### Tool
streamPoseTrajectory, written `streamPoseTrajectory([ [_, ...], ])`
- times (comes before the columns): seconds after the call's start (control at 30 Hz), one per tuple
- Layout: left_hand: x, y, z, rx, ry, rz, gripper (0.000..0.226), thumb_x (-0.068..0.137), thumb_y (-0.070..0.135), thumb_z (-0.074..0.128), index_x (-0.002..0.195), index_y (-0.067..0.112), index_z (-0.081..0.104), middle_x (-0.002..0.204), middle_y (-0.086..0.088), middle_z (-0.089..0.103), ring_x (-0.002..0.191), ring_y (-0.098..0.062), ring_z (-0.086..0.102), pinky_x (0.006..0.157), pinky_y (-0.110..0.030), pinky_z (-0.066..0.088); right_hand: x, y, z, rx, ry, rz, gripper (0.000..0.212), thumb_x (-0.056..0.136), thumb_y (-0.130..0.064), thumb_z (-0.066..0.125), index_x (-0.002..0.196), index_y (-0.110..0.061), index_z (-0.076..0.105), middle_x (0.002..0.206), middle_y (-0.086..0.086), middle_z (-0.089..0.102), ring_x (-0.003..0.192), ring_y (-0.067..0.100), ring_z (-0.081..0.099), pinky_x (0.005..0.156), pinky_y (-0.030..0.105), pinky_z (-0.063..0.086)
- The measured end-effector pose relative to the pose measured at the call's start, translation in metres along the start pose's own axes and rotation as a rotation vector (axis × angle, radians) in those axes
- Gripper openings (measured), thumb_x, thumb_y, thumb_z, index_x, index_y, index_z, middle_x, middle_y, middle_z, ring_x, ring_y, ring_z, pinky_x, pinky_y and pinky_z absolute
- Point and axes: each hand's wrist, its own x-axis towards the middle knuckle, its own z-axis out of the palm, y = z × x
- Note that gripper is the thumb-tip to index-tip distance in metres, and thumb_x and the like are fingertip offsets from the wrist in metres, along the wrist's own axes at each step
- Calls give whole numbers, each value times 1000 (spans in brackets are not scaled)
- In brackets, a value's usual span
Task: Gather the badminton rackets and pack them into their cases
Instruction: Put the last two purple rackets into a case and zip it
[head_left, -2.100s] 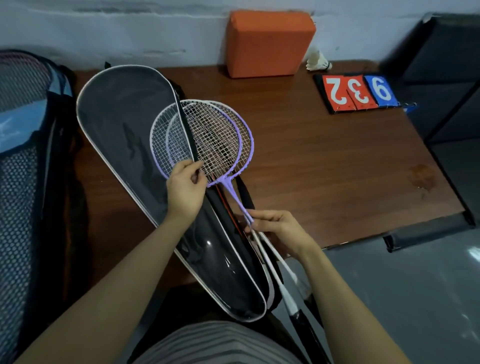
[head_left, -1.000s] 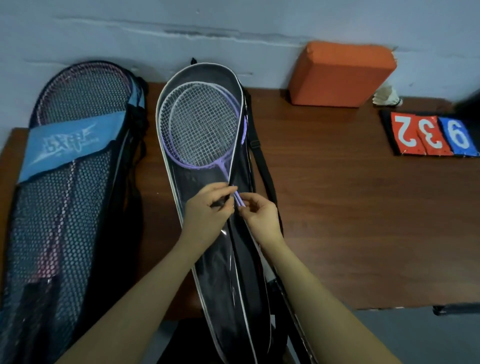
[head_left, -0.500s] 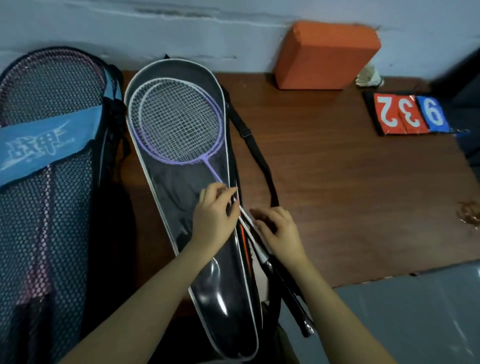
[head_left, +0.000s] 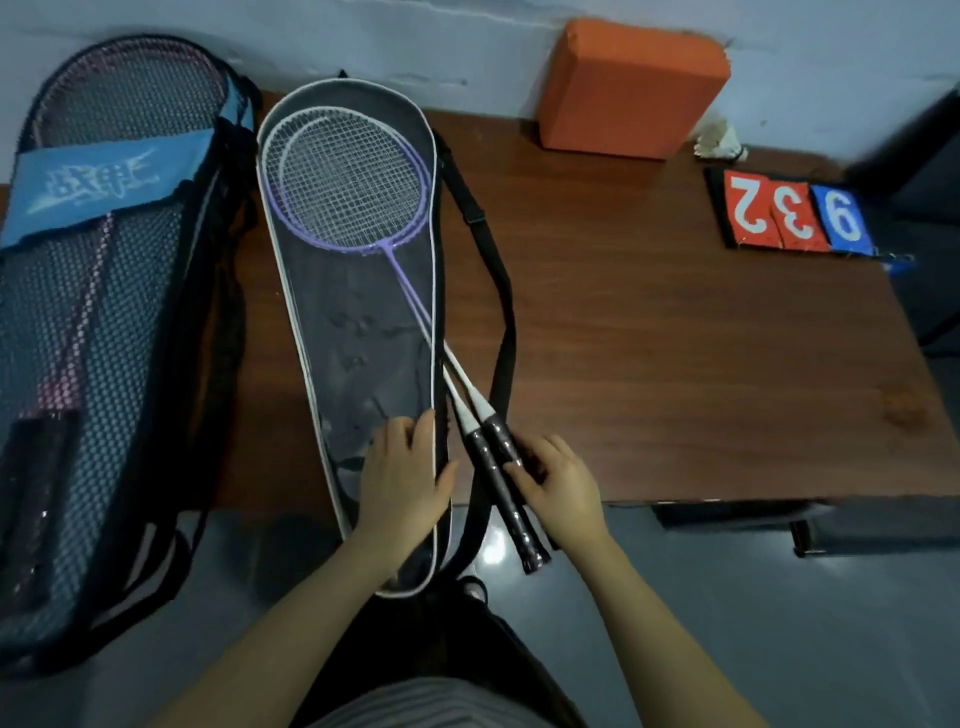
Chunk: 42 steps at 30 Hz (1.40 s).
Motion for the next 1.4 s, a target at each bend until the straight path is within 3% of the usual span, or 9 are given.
streamPoseTrajectory([
  [0.3, -13, 20, -15, -233, 4, -234, 38, 80, 2, 53, 117, 8, 53, 101, -16, 56, 94, -33, 55, 79, -40, 46, 2, 2, -13, 360, -91, 77, 23, 81, -24, 71, 101, -13, 70, 89, -1, 64, 83, 16, 61, 73, 26, 48],
  [0.47, -26, 32, -36, -536, 96, -261, 42, 81, -2, 57, 118, 16, 59, 77, 0, 62, 65, -3, 57, 67, -8, 43, -6, -2, -14, 579, -144, 168, 23, 79, -20, 74, 99, -10, 69, 88, 7, 66, 80, 17, 64, 76, 26, 51],
  [0.6, -27, 32, -36, -589, 102, -295, 40, 81, -1, 56, 116, 19, 60, 74, 5, 60, 63, 1, 57, 64, -7, 43, -6, -2, -9, 456, -175, 149, 37, 77, -32, 74, 108, -14, 67, 102, 0, 65, 91, 12, 63, 83, 25, 50],
  [0.7, -28, 32, -38, -711, 122, -339, 37, 81, -2, 58, 103, 27, 58, 72, 13, 59, 59, 10, 57, 62, -8, 45, -7, -5, -14, 607, -209, 253, 39, 80, -29, 72, 114, -10, 63, 101, 2, 67, 91, 15, 65, 78, 23, 51],
  [0.8, -30, 26, -39, -786, 121, -339, 32, 80, 0, 62, 106, 20, 63, 77, 11, 63, 64, 5, 61, 65, -11, 49, -12, -13, -14, 790, -251, 347, 31, 90, -31, 59, 112, -10, 63, 100, 5, 68, 90, 16, 65, 74, 19, 52],
  [0.87, -30, 20, -42, -807, 119, -317, 34, 80, 0, 63, 110, 14, 63, 83, 3, 66, 72, -3, 65, 70, -16, 51, -15, -17, -11, 859, -252, 406, 30, 94, -33, 52, 110, -11, 64, 104, 9, 69, 96, 22, 64, 83, 31, 52],
  [1.03, -30, 11, -44, -804, 74, -206, 36, 80, 2, 65, 115, 11, 61, 84, 3, 64, 73, -10, 63, 75, -21, 51, -22, -34, -8, 993, -359, 464, 25, 96, -21, 49, 97, -4, 67, 82, 9, 68, 73, 21, 64, 66, 30, 52],
  [1.17, -38, 8, -41, -882, 80, -265, 34, 80, -1, 64, 113, 7, 62, 84, 2, 63, 72, -8, 62, 70, -14, 51, -25, -39, -6, 953, -469, 545, 28, 96, -26, 49, 101, -5, 67, 87, 12, 69, 76, 23, 65, 75, 36, 53],
  [1.4, -39, 4, -54, -979, 63, -255, 33, 80, 0, 65, 113, 7, 62, 85, 5, 62, 72, -6, 63, 70, -15, 51, -35, -49, -22, 1075, -560, 423, 30, 97, -21, 42, 104, -6, 68, 92, 7, 69, 84, 21, 65, 80, 34, 51],
])
